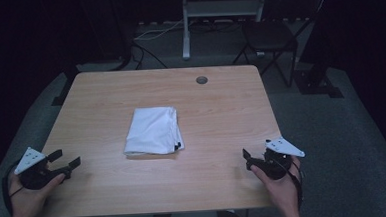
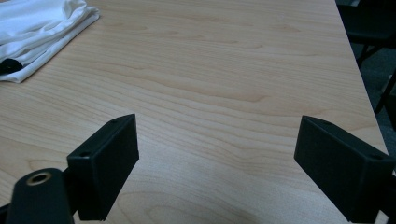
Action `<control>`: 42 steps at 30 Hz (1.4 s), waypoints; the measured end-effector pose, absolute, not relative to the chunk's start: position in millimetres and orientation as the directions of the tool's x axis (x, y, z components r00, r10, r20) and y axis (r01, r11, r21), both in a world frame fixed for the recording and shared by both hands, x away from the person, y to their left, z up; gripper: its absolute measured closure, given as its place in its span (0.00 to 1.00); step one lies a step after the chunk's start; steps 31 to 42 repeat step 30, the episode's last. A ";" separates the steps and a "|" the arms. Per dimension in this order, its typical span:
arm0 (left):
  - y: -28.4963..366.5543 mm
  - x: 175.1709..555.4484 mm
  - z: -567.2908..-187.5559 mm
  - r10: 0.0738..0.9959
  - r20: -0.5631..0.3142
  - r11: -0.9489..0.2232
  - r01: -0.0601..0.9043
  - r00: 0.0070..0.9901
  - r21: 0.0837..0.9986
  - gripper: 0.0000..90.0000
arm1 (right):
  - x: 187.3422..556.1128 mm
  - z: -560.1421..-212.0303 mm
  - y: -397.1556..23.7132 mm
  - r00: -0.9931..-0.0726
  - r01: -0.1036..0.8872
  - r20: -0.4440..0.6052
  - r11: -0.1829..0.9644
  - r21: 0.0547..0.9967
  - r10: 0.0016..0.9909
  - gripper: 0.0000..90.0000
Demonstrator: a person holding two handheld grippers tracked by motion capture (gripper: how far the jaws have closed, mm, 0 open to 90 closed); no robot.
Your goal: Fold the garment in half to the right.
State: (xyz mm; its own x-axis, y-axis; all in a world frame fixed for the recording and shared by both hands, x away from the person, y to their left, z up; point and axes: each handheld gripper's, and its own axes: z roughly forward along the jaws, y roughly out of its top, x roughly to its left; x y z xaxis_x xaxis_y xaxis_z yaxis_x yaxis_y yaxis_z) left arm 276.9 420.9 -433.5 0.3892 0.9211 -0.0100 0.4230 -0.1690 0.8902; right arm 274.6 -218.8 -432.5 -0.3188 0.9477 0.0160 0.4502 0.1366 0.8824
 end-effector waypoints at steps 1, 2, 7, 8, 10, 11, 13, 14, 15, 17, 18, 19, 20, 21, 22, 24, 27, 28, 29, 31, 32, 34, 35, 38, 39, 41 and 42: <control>420.9 276.9 -434.3 0.922 -0.009 -0.170 0.424 0.388 0.890 0.25 | 274.6 -433.1 -219.0 -0.317 0.452 0.016 0.136 0.881 0.948 0.15; 420.9 277.0 -434.9 0.921 -0.006 -0.173 0.424 0.389 0.889 0.25 | 274.7 -433.9 -219.1 -0.317 0.452 0.017 0.136 0.882 0.948 0.15; 420.7 277.1 -436.5 0.921 0.000 -0.178 0.422 0.390 0.889 0.25 | 274.8 -437.5 -218.9 -0.314 0.457 0.020 0.133 0.879 0.949 0.15; 420.6 277.2 -436.6 0.920 -0.001 -0.179 0.423 0.391 0.888 0.25 | 275.0 -438.5 -218.7 -0.314 0.457 0.018 0.135 0.879 0.949 0.15; 420.2 277.1 -436.5 0.921 0.002 -0.180 0.422 0.389 0.889 0.25 | 275.3 -440.9 -218.2 -0.314 0.462 0.019 0.135 0.877 0.949 0.15; 419.8 276.9 -436.6 0.922 0.004 -0.180 0.420 0.388 0.890 0.25 | 275.5 -441.5 -218.0 -0.314 0.468 0.019 0.138 0.873 0.949 0.15; 419.2 276.3 -436.7 0.922 0.010 -0.185 0.417 0.387 0.890 0.25 | 275.2 -441.3 -217.5 -0.313 0.462 0.018 0.136 0.877 0.950 0.15; 418.7 276.0 -436.7 0.922 0.012 -0.185 0.415 0.386 0.891 0.25 | 275.3 -441.4 -217.7 -0.314 0.463 0.017 0.138 0.876 0.949 0.15; 418.5 275.8 -436.7 0.922 0.013 -0.186 0.413 0.388 0.892 0.25 | 275.4 -441.4 -217.7 -0.313 0.463 0.018 0.136 0.876 0.950 0.15; 418.2 275.3 -436.7 0.921 0.012 -0.185 0.411 0.388 0.893 0.25 | 275.7 -441.5 -217.8 -0.313 0.465 0.020 0.134 0.875 0.950 0.15; 418.2 275.1 -436.7 0.922 0.011 -0.183 0.411 0.387 0.893 0.25 | 275.6 -441.4 -217.8 -0.311 0.466 0.022 0.133 0.875 0.950 0.15; 418.3 274.8 -436.6 0.922 0.012 -0.183 0.409 0.387 0.894 0.25 | 275.6 -441.5 -217.9 -0.311 0.465 0.022 0.132 0.875 0.950 0.15; 418.4 274.6 -436.7 0.922 0.011 -0.181 0.407 0.386 0.895 0.25 | 275.5 -441.5 -217.9 -0.311 0.466 0.022 0.132 0.875 0.950 0.15; 418.5 274.2 -436.5 0.922 0.014 -0.184 0.405 0.387 0.896 0.25 | 275.4 -441.5 -218.1 -0.309 0.463 0.020 0.132 0.877 0.951 0.15; 418.5 274.0 -436.6 0.922 0.017 -0.185 0.402 0.387 0.896 0.25 | 275.3 -441.5 -218.2 -0.308 0.461 0.019 0.132 0.877 0.951 0.15; 418.2 273.5 -436.5 0.922 0.021 -0.188 0.399 0.387 0.897 0.25 | 275.2 -441.5 -218.2 -0.310 0.460 0.019 0.133 0.878 0.950 0.15; 418.3 273.1 -436.5 0.920 0.023 -0.191 0.397 0.390 0.898 0.25 | 275.2 -441.6 -218.3 -0.311 0.459 0.022 0.130 0.879 0.950 0.13; 418.4 273.1 -436.5 0.921 0.022 -0.190 0.398 0.390 0.898 0.25 | 275.3 -441.6 -218.6 -0.308 0.460 0.020 0.131 0.878 0.951 0.13; 418.3 273.2 -436.6 0.922 0.018 -0.185 0.398 0.388 0.899 0.25 | 275.2 -441.6 -218.5 -0.308 0.460 0.024 0.127 0.879 0.951 0.13; 418.5 273.2 -436.6 0.922 0.019 -0.186 0.398 0.388 0.898 0.25 | 275.2 -441.6 -218.6 -0.308 0.460 0.025 0.125 0.879 0.951 0.13; 418.5 273.2 -436.6 0.922 0.019 -0.186 0.398 0.388 0.898 0.25 | 275.2 -441.6 -218.6 -0.308 0.460 0.025 0.125 0.879 0.951 0.13; 418.5 273.2 -436.6 0.922 0.019 -0.186 0.398 0.388 0.898 0.25 | 275.2 -441.6 -218.6 -0.308 0.460 0.025 0.125 0.879 0.951 0.13; 418.5 273.2 -436.6 0.922 0.019 -0.186 0.398 0.388 0.898 0.25 | 275.2 -441.6 -218.6 -0.308 0.460 0.025 0.125 0.879 0.951 0.13; 418.5 273.2 -436.6 0.922 0.019 -0.186 0.398 0.388 0.898 0.25 | 275.2 -441.6 -218.6 -0.308 0.460 0.025 0.125 0.879 0.951 0.13; 418.5 273.2 -436.6 0.922 0.019 -0.186 0.398 0.388 0.898 0.25 | 275.2 -441.6 -218.6 -0.308 0.460 0.025 0.125 0.879 0.951 0.13; 418.5 273.2 -436.6 0.922 0.019 -0.186 0.398 0.388 0.898 0.25 | 275.2 -441.6 -218.6 -0.308 0.460 0.025 0.125 0.879 0.951 0.13; 418.5 273.2 -436.6 0.922 0.019 -0.186 0.398 0.388 0.898 0.25 | 275.2 -441.6 -218.6 -0.308 0.460 0.025 0.125 0.879 0.951 0.13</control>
